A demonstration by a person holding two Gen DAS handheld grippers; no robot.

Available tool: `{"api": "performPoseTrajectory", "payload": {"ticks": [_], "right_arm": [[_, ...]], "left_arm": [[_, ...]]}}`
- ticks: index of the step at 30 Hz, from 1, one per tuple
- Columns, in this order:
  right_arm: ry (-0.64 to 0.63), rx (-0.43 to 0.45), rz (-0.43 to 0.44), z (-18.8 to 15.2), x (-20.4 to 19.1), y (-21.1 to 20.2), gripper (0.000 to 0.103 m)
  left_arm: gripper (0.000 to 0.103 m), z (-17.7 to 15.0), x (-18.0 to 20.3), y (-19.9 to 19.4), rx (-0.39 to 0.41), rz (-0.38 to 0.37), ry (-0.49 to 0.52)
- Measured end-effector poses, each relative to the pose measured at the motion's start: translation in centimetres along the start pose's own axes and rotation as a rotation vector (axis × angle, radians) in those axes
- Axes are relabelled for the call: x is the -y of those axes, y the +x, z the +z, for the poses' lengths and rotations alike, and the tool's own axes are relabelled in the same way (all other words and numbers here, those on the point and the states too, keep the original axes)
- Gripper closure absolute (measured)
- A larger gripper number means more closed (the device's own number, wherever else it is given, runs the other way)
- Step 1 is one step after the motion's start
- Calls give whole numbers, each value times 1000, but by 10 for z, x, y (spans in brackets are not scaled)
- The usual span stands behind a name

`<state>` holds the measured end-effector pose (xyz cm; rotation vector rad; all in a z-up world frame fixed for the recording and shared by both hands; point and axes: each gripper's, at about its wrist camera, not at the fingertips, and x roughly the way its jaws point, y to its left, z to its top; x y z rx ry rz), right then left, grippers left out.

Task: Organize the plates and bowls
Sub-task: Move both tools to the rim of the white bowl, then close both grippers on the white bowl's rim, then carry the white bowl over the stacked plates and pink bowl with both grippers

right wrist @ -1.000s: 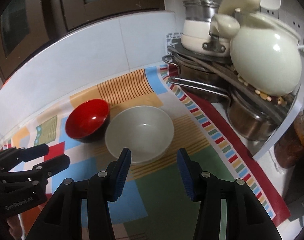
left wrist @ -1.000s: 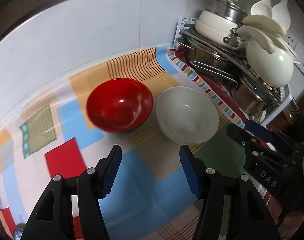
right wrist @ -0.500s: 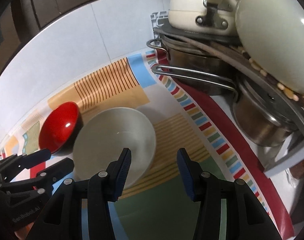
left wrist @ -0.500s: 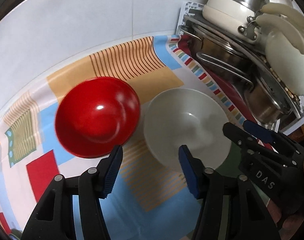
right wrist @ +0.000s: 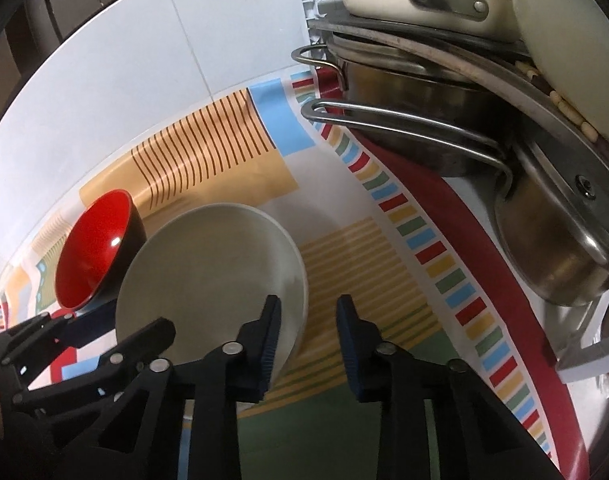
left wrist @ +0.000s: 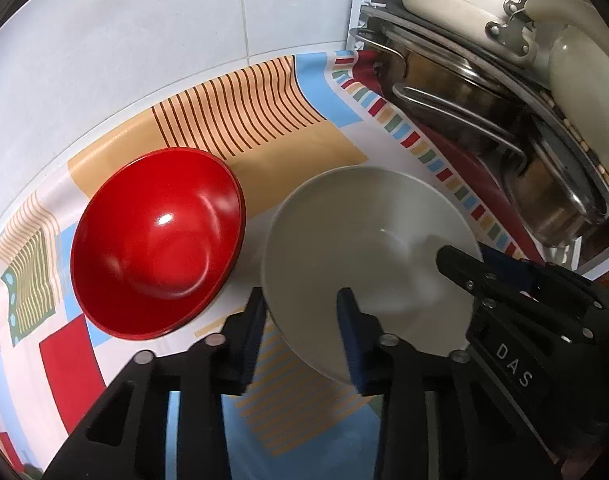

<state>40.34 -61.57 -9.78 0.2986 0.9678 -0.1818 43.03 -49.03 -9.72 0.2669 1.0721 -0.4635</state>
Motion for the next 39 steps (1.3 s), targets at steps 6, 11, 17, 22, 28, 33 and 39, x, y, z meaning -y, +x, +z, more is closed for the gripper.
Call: {"api": "performPoseTrajectory", "payload": {"ticks": [6, 11, 17, 22, 28, 33, 39], "right_arm": [[-20, -10, -16, -1, -6, 6, 89], [-48, 8, -55, -1, -8, 2, 89], [-58, 38, -79, -4, -4, -14, 89], [-62, 52, -89, -10, -7, -29, 89], [-77, 74, -99, -20, -19, -53, 89], [-91, 93, -100, -27, -33, -72, 89], [-112, 104, -80, -39, -54, -90, 89]], "left_arm": [[84, 2, -4, 6, -11, 26, 11], [85, 1, -9, 4, -20, 0, -6], [85, -4, -10, -9, 0, -22, 5], [85, -12, -13, -24, 13, -40, 7], [85, -23, -22, -47, 35, -54, 6], [85, -36, -33, -69, 65, -58, -14], [85, -57, -53, -94, 93, -55, -60]]}}
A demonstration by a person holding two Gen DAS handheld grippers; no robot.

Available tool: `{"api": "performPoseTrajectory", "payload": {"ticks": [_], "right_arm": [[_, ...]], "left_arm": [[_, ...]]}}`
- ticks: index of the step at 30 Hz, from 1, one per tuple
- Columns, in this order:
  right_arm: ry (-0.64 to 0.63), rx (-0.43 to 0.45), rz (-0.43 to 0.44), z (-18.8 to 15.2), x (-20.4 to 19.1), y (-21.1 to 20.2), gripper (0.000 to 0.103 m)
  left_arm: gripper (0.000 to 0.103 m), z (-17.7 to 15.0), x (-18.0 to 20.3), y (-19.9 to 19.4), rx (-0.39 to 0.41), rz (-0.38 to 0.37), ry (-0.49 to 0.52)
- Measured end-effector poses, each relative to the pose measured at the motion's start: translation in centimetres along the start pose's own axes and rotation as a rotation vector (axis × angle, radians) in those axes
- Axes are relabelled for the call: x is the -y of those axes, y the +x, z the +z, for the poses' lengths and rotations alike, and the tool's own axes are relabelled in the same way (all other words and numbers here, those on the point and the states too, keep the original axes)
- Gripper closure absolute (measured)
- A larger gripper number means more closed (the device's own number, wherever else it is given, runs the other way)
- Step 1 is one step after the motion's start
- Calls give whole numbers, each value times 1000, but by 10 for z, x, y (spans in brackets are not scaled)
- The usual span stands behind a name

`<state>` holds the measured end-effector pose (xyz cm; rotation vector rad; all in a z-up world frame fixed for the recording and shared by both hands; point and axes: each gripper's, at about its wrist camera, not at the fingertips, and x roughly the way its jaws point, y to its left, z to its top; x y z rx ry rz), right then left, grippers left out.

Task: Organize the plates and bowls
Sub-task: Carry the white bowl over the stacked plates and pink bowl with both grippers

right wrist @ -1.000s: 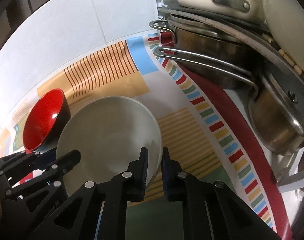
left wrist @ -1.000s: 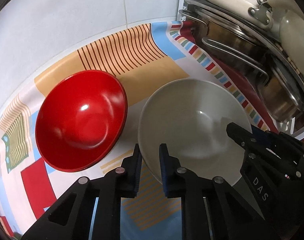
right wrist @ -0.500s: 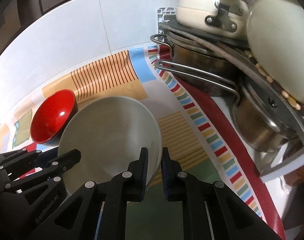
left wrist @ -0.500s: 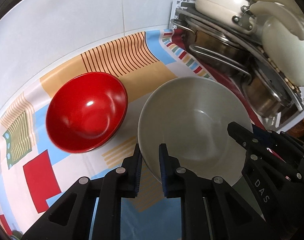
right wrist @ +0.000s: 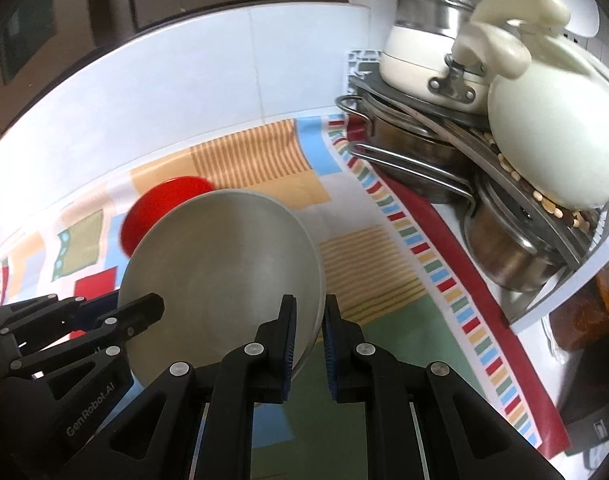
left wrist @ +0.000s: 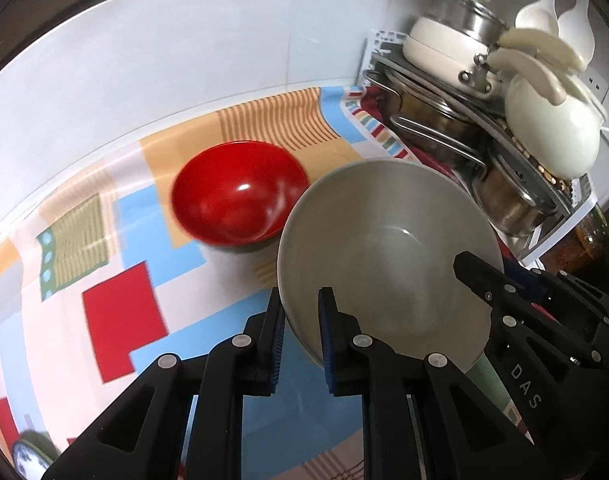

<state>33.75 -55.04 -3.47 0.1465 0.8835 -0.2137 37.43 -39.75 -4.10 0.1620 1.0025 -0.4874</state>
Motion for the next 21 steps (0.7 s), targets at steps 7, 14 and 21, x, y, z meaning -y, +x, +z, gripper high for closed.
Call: {"api": "performPoseTrajectory", "payload": {"ticks": [7, 14, 21], "right_arm": [[-32, 5, 42, -15, -33, -21, 88], [-84, 15, 80, -29, -69, -41, 88], [-121, 18, 129, -43, -97, -57, 88]], "left_arm": [[85, -26, -30, -32, 54, 50, -36], [85, -55, -61, -58, 77, 80, -82], [85, -79, -86, -80, 84, 111, -139]]}}
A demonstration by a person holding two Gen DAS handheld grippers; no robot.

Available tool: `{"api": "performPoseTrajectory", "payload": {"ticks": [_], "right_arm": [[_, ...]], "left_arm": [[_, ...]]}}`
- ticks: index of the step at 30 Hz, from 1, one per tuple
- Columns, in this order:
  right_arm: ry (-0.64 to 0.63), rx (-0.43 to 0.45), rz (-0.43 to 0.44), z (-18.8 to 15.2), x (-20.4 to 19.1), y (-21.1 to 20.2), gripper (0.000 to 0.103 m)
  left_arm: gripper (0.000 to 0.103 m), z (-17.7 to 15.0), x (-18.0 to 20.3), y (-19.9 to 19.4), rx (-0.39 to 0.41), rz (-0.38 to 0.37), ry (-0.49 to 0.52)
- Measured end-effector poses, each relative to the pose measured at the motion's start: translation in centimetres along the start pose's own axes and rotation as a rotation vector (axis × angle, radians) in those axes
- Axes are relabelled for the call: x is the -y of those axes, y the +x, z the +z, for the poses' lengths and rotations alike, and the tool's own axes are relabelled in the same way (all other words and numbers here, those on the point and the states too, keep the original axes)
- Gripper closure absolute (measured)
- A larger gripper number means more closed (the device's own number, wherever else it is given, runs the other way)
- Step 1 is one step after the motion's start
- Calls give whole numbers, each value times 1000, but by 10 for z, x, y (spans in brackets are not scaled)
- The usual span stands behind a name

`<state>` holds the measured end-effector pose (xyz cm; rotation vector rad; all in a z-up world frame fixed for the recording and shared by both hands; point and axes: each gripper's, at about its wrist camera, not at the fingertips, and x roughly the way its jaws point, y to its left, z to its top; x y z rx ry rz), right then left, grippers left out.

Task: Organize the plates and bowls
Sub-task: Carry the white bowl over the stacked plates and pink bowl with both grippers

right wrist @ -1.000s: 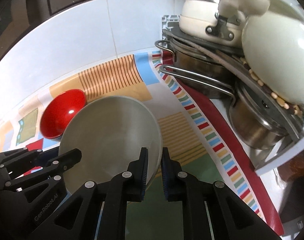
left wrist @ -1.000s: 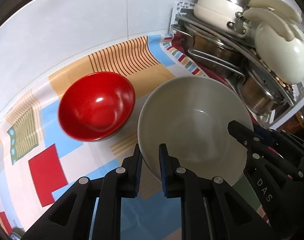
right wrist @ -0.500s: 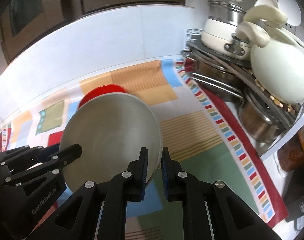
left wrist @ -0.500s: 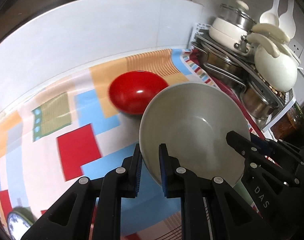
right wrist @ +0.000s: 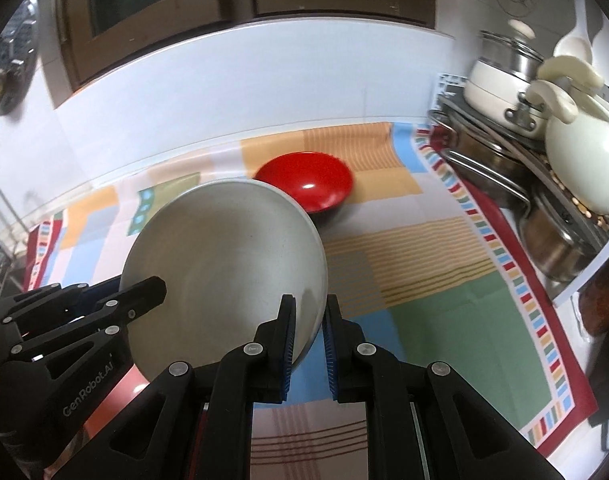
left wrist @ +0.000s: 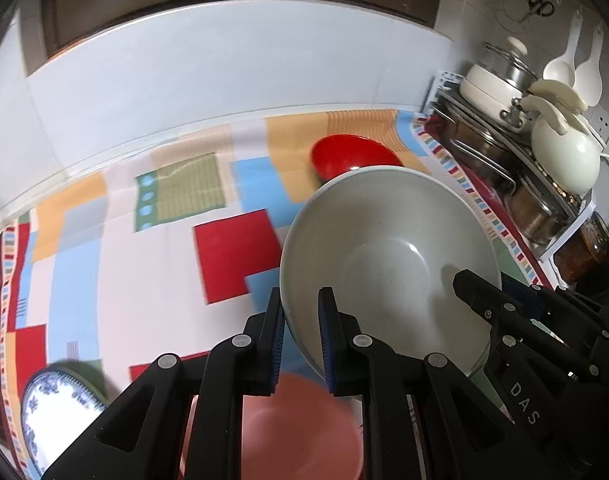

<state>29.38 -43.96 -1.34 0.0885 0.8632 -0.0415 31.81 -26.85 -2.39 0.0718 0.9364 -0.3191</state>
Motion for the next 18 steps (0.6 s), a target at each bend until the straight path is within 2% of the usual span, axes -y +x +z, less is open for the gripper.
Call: {"api": "performPoseTrajectory", "payload": {"ticks": [8, 18], "right_arm": [[-58, 15, 55, -10, -30, -12, 88], [-105, -18, 116, -24, -59, -16, 88]], "left_arm": [[85, -20, -28, -25, 23, 47, -42], [85, -47, -52, -42, 14, 81, -87]]}}
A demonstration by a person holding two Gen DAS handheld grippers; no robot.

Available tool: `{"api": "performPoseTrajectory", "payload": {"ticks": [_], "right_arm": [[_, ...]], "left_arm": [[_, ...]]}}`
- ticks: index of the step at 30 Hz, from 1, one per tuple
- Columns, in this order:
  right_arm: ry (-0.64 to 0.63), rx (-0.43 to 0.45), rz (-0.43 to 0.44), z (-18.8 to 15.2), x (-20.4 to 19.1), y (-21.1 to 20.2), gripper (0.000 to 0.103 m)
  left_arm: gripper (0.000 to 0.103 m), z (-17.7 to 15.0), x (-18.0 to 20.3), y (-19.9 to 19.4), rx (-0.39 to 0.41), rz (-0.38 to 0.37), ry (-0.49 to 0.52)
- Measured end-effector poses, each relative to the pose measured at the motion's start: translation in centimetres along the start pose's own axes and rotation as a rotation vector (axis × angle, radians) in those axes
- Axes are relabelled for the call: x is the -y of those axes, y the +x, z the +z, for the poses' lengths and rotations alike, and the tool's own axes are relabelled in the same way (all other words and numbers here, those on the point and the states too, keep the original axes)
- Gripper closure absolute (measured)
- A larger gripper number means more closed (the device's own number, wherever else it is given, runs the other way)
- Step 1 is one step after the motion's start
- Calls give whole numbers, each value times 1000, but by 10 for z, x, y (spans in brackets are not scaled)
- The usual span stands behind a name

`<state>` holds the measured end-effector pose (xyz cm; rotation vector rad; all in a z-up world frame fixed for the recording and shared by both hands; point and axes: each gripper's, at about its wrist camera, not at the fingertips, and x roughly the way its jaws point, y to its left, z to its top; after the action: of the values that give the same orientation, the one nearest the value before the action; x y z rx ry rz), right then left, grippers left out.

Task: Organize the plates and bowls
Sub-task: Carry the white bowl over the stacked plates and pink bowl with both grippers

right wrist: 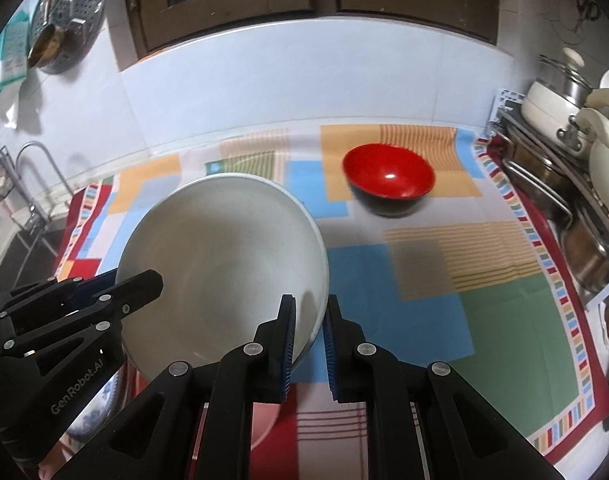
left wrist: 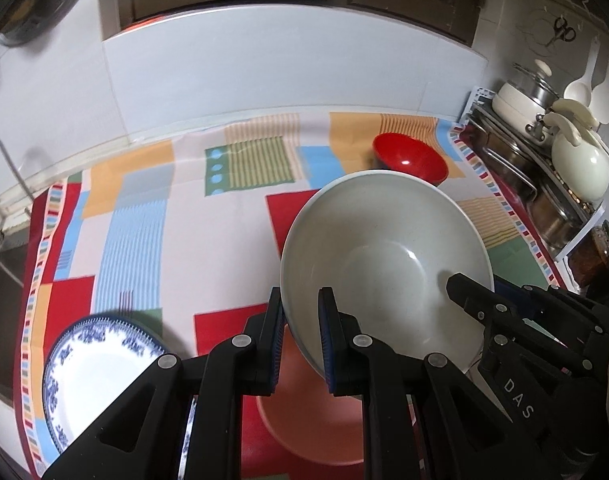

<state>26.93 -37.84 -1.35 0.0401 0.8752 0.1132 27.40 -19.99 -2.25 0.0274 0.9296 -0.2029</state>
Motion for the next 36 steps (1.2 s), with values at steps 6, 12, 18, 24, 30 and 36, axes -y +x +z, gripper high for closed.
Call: {"api": "performPoseTrajectory", "payload": {"ticks": [6, 12, 18, 24, 30, 36], "right_arm": [[-26, -32, 18, -10, -14, 3, 88], [-45, -85, 32, -25, -23, 12, 88], [-59, -126, 37, -35, -27, 20, 88], [-66, -147, 37, -40, -27, 24, 88], [-71, -168, 35, -44, -27, 28, 88], [-82, -173, 30, -46, -27, 28, 88]], "left_arm": [[85, -16, -11, 0, -31, 15, -15], [85, -33, -15, 7, -77, 30, -11], [85, -44, -17, 14, -115, 32, -11], [85, -49, -17, 18, -131, 39, -1], [85, -54, -15, 23, -156, 43, 11], [85, -57, -13, 24, -165, 44, 18]]}}
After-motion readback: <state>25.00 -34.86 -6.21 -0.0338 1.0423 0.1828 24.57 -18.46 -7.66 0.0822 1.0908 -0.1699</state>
